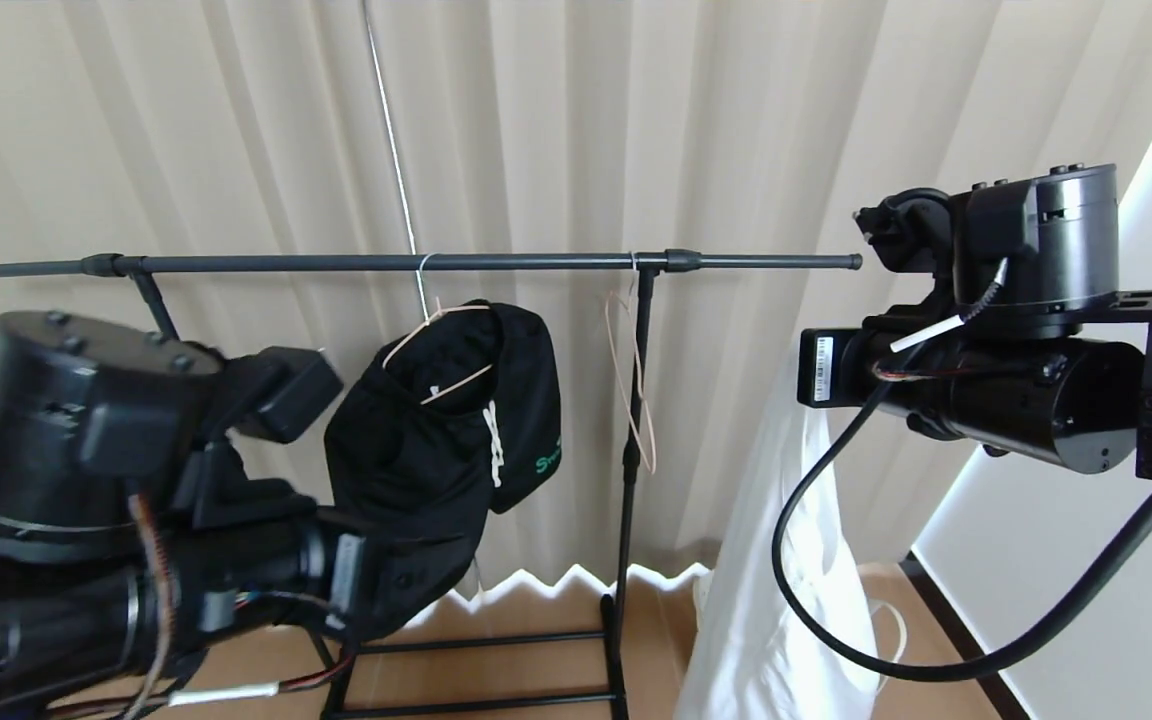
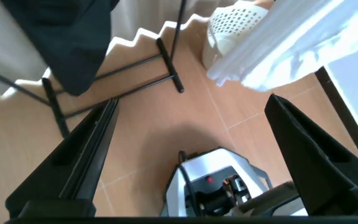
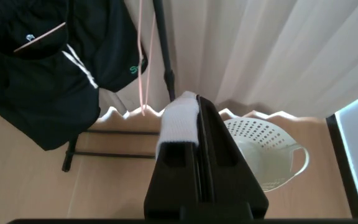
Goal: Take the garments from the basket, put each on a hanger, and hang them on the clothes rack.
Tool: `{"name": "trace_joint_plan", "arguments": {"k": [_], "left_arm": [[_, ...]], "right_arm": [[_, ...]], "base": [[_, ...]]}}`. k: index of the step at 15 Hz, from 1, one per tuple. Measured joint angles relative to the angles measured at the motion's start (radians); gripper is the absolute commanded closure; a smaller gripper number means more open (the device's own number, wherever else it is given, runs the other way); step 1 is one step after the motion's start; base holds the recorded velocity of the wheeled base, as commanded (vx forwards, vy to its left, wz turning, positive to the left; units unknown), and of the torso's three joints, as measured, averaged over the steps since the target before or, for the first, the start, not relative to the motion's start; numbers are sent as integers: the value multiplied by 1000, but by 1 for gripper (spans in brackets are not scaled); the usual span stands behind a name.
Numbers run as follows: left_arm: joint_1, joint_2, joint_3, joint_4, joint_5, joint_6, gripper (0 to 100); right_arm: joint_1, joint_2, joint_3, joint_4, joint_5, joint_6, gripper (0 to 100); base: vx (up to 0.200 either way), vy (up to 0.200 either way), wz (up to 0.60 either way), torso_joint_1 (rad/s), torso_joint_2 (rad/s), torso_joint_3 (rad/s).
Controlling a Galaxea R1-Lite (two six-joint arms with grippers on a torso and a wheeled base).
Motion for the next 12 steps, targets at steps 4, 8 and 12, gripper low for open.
{"name": "trace_joint_plan", "arguments": {"k": [4,8,12], "left_arm": [[-77,246,-209,-52,15,-64,0],[-97,434,-304,-175,14,-88,0],[-135,539,-343,-294,10,-90,0]], "right_arm": [[32,64,-13,-69,-20,45,100],[79,118,-42,-105,-43,89,100],[112,156,-73,-124,-48,137,100]], "base": [[0,0,0,0,0,0],[0,0,0,0,0,0],[0,0,0,0,0,0]]}}
